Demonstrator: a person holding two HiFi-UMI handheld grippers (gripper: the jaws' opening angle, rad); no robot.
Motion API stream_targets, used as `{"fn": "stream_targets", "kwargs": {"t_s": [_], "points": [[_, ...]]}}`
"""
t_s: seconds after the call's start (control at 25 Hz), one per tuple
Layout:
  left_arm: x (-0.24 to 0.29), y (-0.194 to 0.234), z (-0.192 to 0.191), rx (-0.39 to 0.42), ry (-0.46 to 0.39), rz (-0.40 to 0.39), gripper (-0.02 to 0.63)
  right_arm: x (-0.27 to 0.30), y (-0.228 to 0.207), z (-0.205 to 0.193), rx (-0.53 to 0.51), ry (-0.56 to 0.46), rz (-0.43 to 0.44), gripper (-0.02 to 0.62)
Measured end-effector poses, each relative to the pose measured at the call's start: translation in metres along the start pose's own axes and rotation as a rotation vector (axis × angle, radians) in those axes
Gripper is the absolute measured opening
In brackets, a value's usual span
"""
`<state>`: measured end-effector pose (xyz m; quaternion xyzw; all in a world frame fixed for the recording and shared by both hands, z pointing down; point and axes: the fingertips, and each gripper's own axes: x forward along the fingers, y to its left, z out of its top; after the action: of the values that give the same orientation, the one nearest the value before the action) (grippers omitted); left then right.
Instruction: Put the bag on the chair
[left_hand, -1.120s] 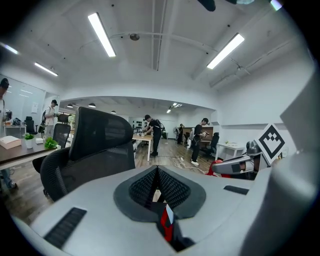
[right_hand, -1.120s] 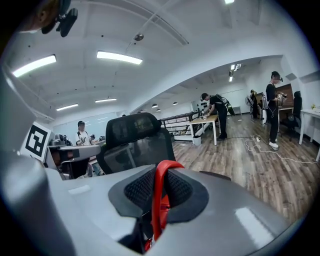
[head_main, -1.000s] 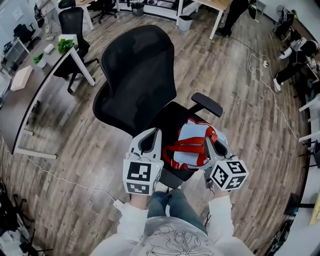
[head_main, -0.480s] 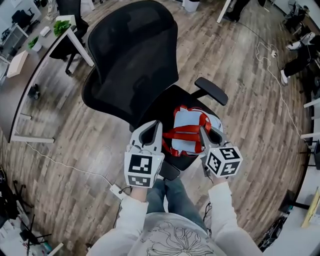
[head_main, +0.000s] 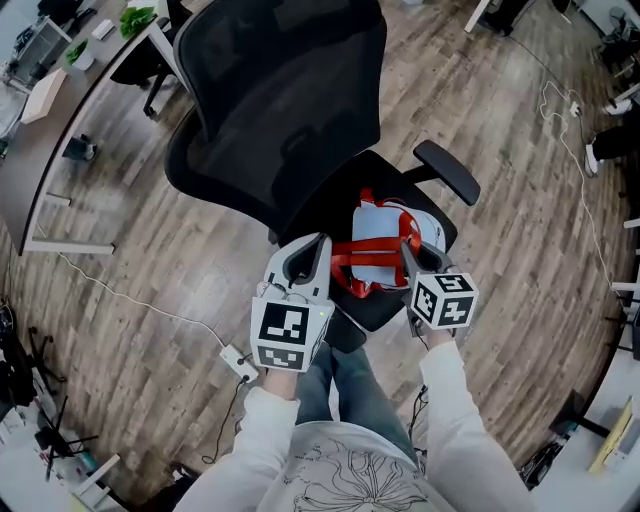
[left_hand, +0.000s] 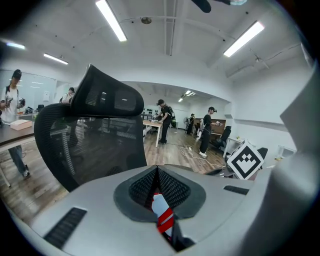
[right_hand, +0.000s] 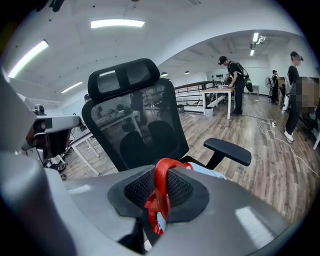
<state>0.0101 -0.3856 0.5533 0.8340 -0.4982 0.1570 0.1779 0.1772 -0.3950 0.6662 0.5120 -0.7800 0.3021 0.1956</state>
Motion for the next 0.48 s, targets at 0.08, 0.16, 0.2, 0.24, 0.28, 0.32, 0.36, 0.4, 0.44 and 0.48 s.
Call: {"fn": "stream_targets", "kwargs": {"t_s": [0.08,0.16,0.2,0.24,0.28,0.32,0.36,0.4,0.44,0.48], "points": [[0.001,0.004,-0.004,-0.005,0.003,0.01,0.006,0.01,-0.002,-0.004,-0.001,0.013,0.003,0.064],[0.001,0.008,-0.006,-0.013,0.006,0.02,0.006,0.019,-0.003,-0.005,0.007,0.012,0.011,0.066],[0.0,0.01,-0.007,-0.018,0.01,0.026,0.006,0.023,-0.003,-0.004,0.011,0.007,0.017,0.064],[0.0,0.012,-0.009,-0.022,0.013,0.031,0.006,0.027,-0.003,-0.003,0.015,0.001,0.022,0.064],[0.0,0.014,-0.011,-0.026,0.016,0.034,0.006,0.031,-0.003,-0.003,0.018,-0.003,0.027,0.064],[0.0,0.015,-0.012,-0.028,0.017,0.036,0.006,0.035,-0.003,-0.002,0.022,-0.006,0.029,0.064],[0.0,0.017,-0.012,-0.03,0.017,0.037,0.006,0.038,-0.004,-0.001,0.024,-0.008,0.031,0.064],[-0.001,0.017,-0.012,-0.03,0.018,0.036,0.006,0.042,-0.004,-0.001,0.025,-0.008,0.033,0.066],[-0.001,0.018,-0.013,-0.028,0.019,0.034,0.006,0.044,-0.004,-0.001,0.023,-0.006,0.033,0.066],[-0.001,0.018,-0.013,-0.026,0.021,0.032,0.006,0.047,-0.005,-0.001,0.019,-0.003,0.03,0.067]]}}
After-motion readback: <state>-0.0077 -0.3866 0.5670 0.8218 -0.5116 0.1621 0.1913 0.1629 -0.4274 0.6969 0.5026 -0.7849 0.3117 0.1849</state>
